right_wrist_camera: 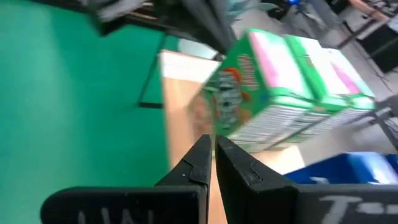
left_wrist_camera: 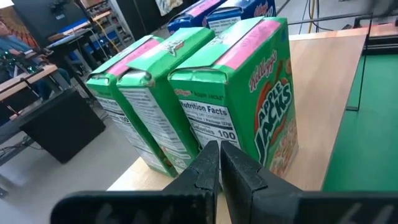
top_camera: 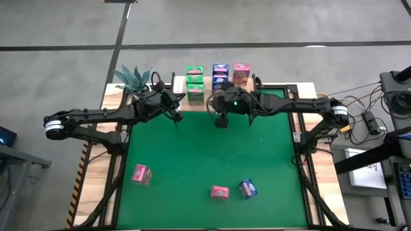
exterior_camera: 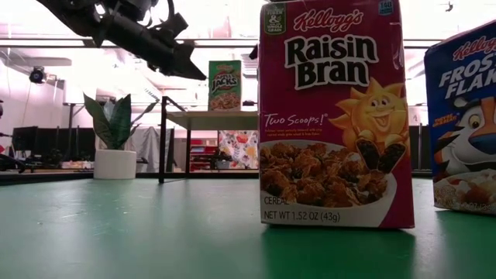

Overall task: Stack cereal on shelf
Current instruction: Put the green cereal box on the shelf aligned with the other green cereal boxes

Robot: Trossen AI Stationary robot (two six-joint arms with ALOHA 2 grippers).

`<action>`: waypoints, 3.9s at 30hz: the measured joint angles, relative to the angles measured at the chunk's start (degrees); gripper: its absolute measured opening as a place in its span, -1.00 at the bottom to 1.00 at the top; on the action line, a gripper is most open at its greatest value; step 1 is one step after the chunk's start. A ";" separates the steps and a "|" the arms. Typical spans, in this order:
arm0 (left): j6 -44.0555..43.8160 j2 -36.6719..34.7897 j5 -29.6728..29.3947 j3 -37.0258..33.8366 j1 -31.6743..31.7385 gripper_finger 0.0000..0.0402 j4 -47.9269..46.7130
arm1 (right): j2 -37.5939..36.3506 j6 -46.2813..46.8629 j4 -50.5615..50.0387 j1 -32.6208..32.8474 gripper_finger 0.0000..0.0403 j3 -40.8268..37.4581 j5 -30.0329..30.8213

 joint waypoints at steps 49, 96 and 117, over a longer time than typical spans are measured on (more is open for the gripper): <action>-0.12 -0.14 2.91 0.13 -0.07 -1.00 0.63 | 4.81 -7.29 11.13 -6.76 -0.94 0.00 -2.49; -2.07 -1.51 2.48 0.18 -0.28 -1.00 -1.92 | 5.51 -9.60 13.30 -4.22 -0.94 -0.07 2.36; -4.25 -1.73 2.59 2.46 -0.52 -1.00 -7.40 | 5.54 -9.54 12.14 -4.24 -0.94 -0.07 2.86</action>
